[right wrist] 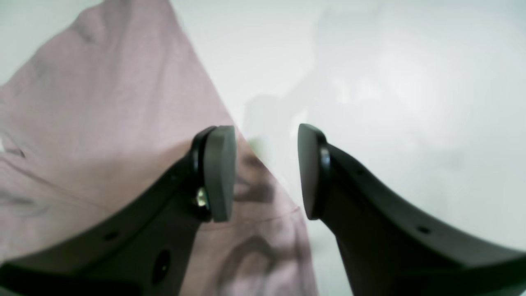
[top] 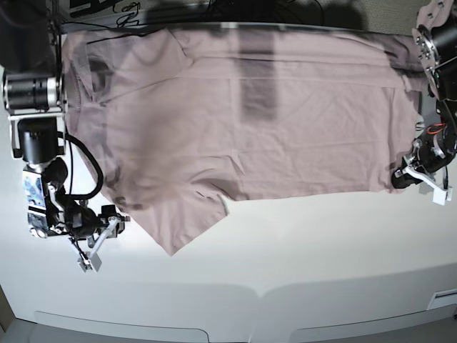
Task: Fold the T-shirt properly
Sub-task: 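Grasp the hem corners with both grippers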
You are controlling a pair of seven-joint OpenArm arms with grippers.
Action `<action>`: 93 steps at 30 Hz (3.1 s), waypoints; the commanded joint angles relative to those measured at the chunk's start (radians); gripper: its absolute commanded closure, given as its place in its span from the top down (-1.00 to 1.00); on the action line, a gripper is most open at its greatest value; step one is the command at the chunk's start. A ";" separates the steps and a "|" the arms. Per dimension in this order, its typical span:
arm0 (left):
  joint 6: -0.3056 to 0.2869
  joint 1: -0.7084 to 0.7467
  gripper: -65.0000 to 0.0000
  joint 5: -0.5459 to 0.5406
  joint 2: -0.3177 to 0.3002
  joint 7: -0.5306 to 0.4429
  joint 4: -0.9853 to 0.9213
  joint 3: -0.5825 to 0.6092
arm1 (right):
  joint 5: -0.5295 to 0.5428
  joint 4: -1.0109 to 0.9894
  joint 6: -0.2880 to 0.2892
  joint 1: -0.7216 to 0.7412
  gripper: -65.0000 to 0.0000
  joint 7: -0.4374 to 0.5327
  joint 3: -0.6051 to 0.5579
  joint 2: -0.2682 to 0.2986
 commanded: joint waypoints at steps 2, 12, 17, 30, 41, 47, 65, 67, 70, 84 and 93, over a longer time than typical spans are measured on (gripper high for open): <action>0.015 -0.010 -1.00 0.026 -0.012 0.006 0.005 0.002 | 0.016 -0.048 0.031 0.071 -0.21 0.015 -0.006 -0.002; 0.015 0.001 -1.00 0.026 -0.012 -0.027 0.005 0.002 | 0.008 -0.101 0.048 0.130 -0.21 0.012 -0.006 -0.076; 0.015 0.013 -1.00 0.026 -0.012 -0.042 0.005 0.002 | -0.101 -0.120 0.034 0.126 -0.21 0.064 -0.006 -0.109; 0.015 0.023 -1.00 0.026 -0.012 -0.060 0.005 0.002 | -0.381 -0.270 -0.037 0.127 -0.21 0.279 -0.006 -0.136; 0.015 0.023 -1.00 0.026 -0.012 -0.064 0.005 0.002 | -0.327 -0.270 -0.053 0.163 -0.21 0.278 -0.005 -0.130; 0.015 0.023 -1.00 0.026 -0.012 -0.064 0.005 0.002 | -0.322 -0.270 -0.053 0.199 -0.21 0.248 -0.005 -0.130; 0.015 0.023 -1.00 0.026 -0.012 -0.063 0.005 0.002 | -0.420 -0.330 -0.088 0.140 -0.21 0.238 -0.005 -0.130; 0.015 0.023 -1.00 0.026 -0.012 -0.063 0.005 0.002 | -0.419 -0.330 -0.087 0.134 -0.21 0.237 -0.005 -0.130; 0.015 0.023 -1.00 0.026 -0.012 -0.063 0.005 0.002 | -0.419 -0.330 -0.053 0.126 -0.21 0.208 -0.005 -0.131; 0.015 0.023 -1.00 0.026 -0.012 -0.056 0.005 0.002 | -0.355 -0.330 0.064 0.126 -0.76 0.051 -0.005 -0.150; 0.015 0.023 -1.00 0.026 -0.012 -0.057 0.005 0.002 | -0.355 -0.330 0.079 0.130 -1.00 0.105 -0.005 -0.149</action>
